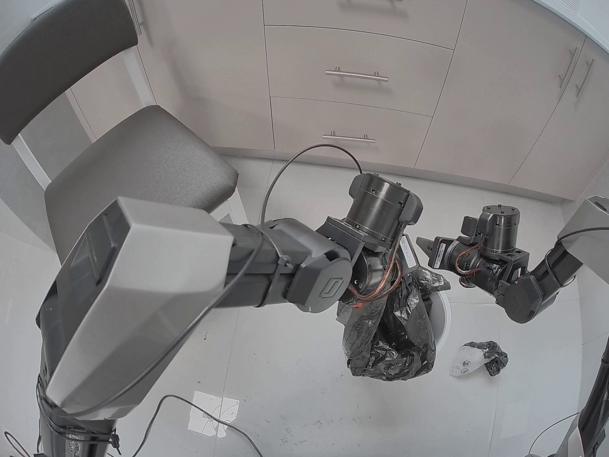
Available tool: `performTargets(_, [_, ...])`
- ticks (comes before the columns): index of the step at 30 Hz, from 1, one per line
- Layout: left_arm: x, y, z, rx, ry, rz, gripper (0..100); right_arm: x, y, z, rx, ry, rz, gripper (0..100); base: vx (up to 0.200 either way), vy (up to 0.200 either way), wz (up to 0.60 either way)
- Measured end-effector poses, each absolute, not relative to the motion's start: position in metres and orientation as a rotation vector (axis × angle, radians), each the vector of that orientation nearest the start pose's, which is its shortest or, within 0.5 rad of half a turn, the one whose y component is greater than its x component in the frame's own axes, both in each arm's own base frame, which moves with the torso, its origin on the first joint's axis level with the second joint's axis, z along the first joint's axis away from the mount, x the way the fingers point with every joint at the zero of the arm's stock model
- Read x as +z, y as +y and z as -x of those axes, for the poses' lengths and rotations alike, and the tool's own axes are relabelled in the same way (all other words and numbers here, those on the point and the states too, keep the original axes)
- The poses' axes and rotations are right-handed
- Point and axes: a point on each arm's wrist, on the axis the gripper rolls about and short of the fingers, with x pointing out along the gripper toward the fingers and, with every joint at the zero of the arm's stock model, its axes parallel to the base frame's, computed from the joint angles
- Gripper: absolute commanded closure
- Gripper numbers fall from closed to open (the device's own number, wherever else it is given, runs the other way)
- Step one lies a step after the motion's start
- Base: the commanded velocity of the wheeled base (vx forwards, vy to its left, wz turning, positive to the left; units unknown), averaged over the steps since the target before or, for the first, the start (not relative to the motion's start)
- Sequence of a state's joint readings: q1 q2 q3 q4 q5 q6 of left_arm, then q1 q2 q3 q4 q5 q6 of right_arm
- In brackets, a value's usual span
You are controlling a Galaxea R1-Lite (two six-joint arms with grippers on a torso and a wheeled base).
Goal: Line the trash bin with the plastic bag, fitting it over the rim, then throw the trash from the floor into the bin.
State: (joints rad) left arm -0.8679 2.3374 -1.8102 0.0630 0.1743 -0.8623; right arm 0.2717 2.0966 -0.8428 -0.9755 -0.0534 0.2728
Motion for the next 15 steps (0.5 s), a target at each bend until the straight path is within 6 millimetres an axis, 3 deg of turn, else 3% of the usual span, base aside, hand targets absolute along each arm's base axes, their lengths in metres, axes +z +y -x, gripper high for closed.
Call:
performTargets(7, [0.136, -0.366, -0.314, -0.397, 0.762, 0.51, 100, 0.073, 0.107, -0.353, 0.189, 0.359, -0.265, 100, 0.0, 0.0, 0.0])
performTargets(15, [0.135, -0.366, -0.314, -0.394, 0.763, 0.51, 100, 0.054, 0.105, -0.362, 0.171, 0.379, -0.287, 100, 0.0, 0.0, 0.0])
